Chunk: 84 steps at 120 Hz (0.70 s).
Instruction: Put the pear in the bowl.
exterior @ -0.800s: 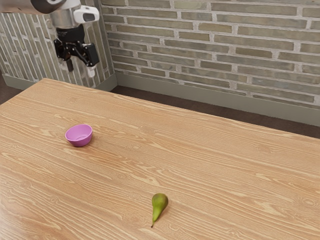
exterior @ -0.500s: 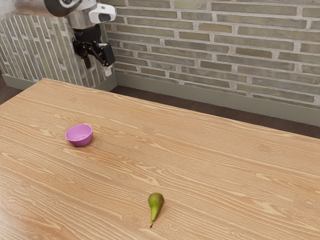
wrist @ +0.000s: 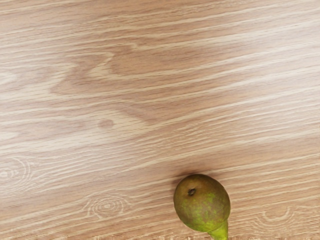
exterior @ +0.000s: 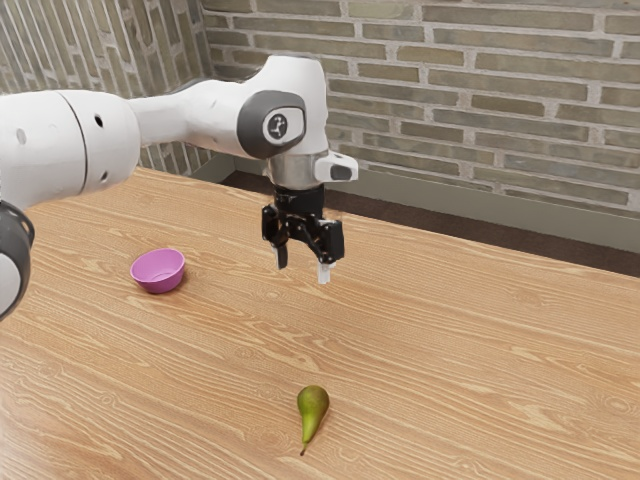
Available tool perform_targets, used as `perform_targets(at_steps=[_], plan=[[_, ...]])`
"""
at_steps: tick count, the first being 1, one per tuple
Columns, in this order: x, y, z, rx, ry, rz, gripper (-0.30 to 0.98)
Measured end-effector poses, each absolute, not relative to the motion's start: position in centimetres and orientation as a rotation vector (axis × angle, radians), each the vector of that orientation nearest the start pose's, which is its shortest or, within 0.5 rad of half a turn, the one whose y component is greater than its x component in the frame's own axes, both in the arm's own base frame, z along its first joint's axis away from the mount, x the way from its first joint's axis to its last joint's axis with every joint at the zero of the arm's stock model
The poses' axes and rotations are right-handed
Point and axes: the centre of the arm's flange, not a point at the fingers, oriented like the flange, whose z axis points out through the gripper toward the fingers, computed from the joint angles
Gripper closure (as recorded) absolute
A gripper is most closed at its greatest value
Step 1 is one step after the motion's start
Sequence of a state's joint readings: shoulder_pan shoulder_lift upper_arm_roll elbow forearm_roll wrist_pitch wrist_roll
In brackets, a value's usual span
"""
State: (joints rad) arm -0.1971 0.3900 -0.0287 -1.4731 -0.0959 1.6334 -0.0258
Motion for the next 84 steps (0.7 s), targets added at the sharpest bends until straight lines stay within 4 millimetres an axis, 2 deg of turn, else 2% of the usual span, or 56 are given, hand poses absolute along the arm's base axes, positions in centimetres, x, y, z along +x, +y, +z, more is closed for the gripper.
perform_targets(at_steps=[15, 29, 47, 62, 84], plan=[[60.5, -16.4, 38.7, -3.183, 0.13, 0.534, 0.0], [58.5, -17.3, 35.1, -3.167, 0.011, 0.606, 0.0], [57.5, -17.4, 30.4, -3.143, -0.144, 0.666, 0.0], [57.4, -17.7, 27.9, -3.155, -0.281, 0.704, 0.0], [56.8, -17.8, 25.3, -3.145, -0.436, 0.744, 0.0]])
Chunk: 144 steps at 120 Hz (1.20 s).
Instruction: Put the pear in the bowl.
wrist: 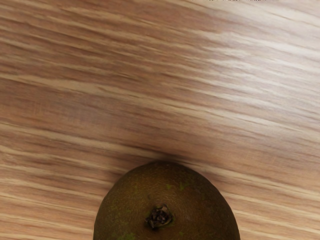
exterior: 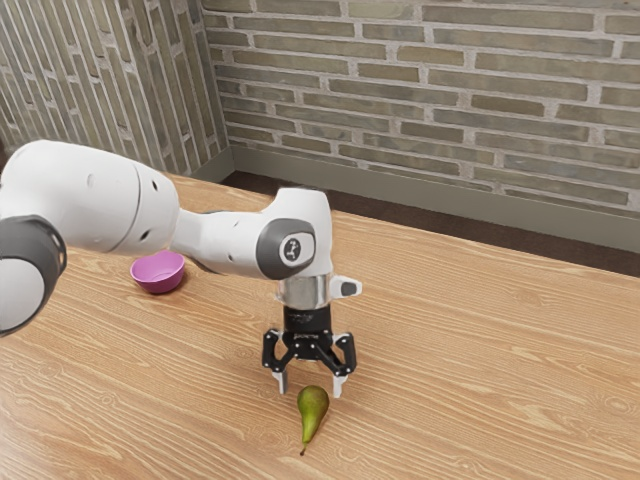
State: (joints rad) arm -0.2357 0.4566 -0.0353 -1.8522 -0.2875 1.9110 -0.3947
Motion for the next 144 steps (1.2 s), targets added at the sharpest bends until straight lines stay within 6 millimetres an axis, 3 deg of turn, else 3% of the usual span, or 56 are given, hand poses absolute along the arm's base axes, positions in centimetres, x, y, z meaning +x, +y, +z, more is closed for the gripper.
perform_targets(at_steps=[40, 66, 81, 97, 120, 144], plan=[[56.9, -17.9, 22.6, -3.108, -0.563, 0.737, 0.01], [57.0, -17.8, 22.2, -3.09, -0.609, 0.731, 0.18], [57.0, -17.7, 22.2, -3.083, -0.627, 0.73, 0.16], [57.2, -17.9, 22.8, -3.085, -0.636, 0.717, 0.35], [57.1, -17.8, 23.0, -3.071, -0.645, 0.715, 0.42], [57.2, -17.6, 24.8, -3.066, -0.644, 0.697, 0.46]])
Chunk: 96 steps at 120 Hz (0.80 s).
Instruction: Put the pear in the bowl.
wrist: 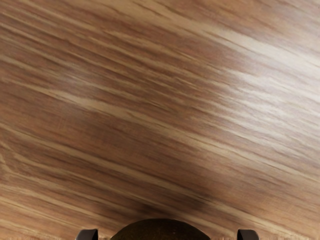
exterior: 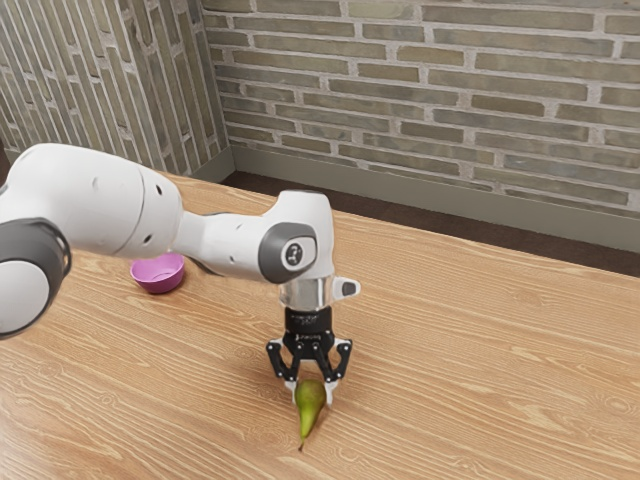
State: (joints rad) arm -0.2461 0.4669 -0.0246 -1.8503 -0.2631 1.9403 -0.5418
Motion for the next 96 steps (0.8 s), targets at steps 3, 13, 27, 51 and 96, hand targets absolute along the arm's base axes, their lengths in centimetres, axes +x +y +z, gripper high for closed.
perform_targets(at_steps=[3, 13, 27, 51, 96], plan=[[57.2, -17.6, 25.1, -3.066, -0.644, 0.695, 0.46], [57.2, -17.3, 26.4, -3.065, -0.641, 0.679, 0.48], [57.8, -15.6, 28.9, -3.058, -0.648, 0.633, 0.5], [59.4, -9.6, 33.0, -3.023, -0.659, 0.554, 0.52], [60.9, -0.1, 36.8, -3.0, -0.563, 0.471, 0.51]])
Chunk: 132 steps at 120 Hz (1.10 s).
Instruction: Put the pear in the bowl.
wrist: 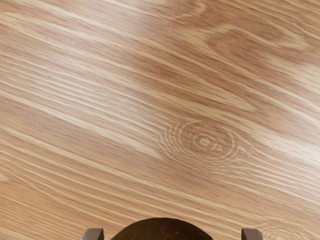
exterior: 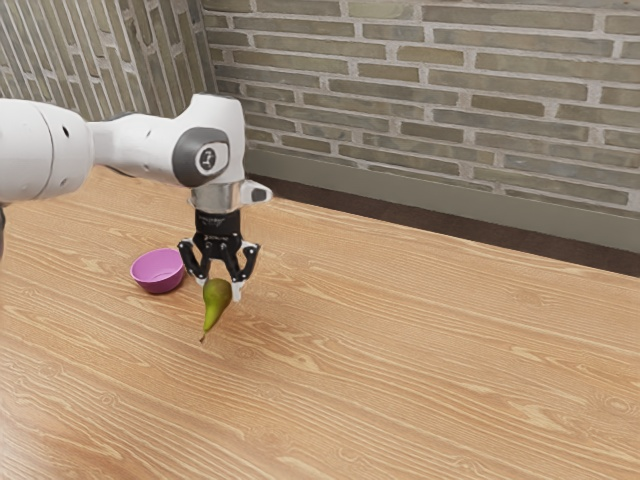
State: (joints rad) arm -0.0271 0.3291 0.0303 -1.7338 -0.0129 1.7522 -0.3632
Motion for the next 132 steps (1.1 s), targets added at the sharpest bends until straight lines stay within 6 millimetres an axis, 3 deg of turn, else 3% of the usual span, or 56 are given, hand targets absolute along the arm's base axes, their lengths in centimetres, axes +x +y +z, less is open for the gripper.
perform_targets(at_steps=[39, 79, 132], plan=[[61.7, 9.0, 38.9, -3.023, -0.445, 0.383, 0.51], [62.8, 14.5, 40.7, -3.059, -0.26, 0.192, 0.51], [62.9, 20.3, 37.5, -3.048, -0.095, 0.174, 0.51]])
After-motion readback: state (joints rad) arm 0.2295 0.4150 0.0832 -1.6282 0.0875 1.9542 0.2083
